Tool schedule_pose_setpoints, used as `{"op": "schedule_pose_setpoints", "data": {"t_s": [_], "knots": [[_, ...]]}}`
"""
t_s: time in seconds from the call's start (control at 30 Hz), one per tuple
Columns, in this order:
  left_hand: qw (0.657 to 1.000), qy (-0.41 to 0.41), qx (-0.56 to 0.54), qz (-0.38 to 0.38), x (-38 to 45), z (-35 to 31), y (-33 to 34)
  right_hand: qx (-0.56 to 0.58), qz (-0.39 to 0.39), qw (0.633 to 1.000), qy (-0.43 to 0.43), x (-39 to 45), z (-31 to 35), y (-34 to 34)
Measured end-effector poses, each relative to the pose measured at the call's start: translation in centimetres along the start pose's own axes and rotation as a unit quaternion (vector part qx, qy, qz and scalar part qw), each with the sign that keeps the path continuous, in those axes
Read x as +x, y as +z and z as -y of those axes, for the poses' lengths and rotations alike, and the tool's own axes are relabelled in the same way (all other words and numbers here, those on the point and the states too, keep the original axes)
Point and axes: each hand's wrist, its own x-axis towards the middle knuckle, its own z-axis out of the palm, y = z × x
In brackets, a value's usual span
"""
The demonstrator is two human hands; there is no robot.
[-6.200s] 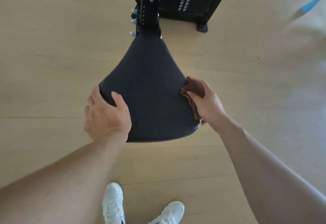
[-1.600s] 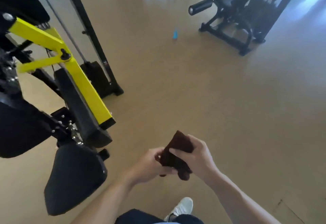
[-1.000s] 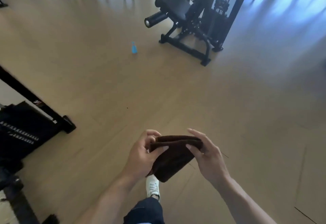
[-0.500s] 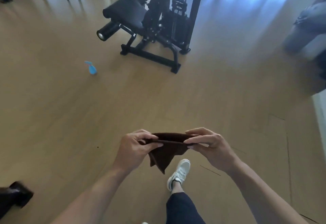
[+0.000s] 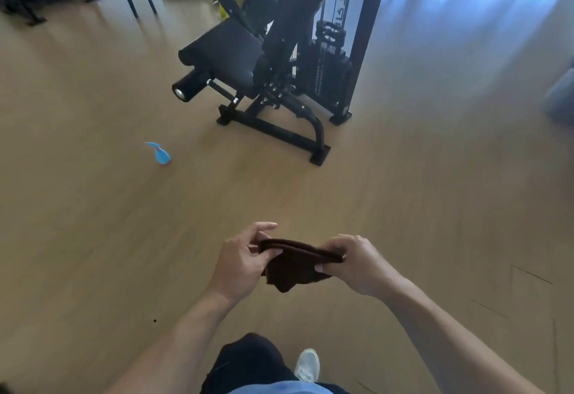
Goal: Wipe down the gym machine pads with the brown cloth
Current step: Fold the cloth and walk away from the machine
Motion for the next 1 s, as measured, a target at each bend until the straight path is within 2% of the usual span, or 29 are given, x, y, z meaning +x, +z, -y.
{"op": "schedule_pose_setpoints", "data": {"t_s": [0.1,0.23,0.4,0.5,0.57,0.63,0.7,0.77,0.9,1.0], "knots": [[1.000,0.002,0.007,0.014,6.8,-0.1,0.8,-0.047,0.024,0.998,-0.039,5.5,0.1,-2.8],[0.987,0.020,0.011,0.159,16.8,0.1,0.5,-0.129,0.070,0.980,-0.131,13.6,0.0,-6.3],[0.959,0.054,-0.061,0.272,28.2,-1.4,1.1,-0.137,0.016,0.975,-0.175,22.9,1.5,-9.8],[0.962,0.038,-0.128,0.240,34.0,-3.2,1.4,-0.048,-0.019,0.986,-0.160,27.0,2.3,-12.4],[0.967,-0.004,-0.147,0.208,37.5,-4.5,1.4,0.033,-0.057,0.986,-0.152,29.5,2.6,-14.0],[0.949,-0.055,-0.198,0.241,40.6,-5.3,1.8,0.094,-0.083,0.984,-0.123,32.0,2.7,-15.4],[0.928,-0.087,-0.238,0.272,43.6,-5.9,2.7,0.097,-0.073,0.987,-0.108,34.9,2.5,-16.9],[0.923,-0.095,-0.245,0.280,46.9,-6.0,4.0,0.063,-0.054,0.991,-0.102,38.1,1.7,-18.6],[0.911,-0.135,-0.302,0.246,54.6,-5.9,6.7,0.016,-0.052,0.997,-0.058,45.2,0.1,-23.5],[0.920,-0.140,-0.245,0.272,59.5,-5.7,9.7,0.088,-0.035,0.995,-0.045,50.8,-1.0,-27.7]]}}
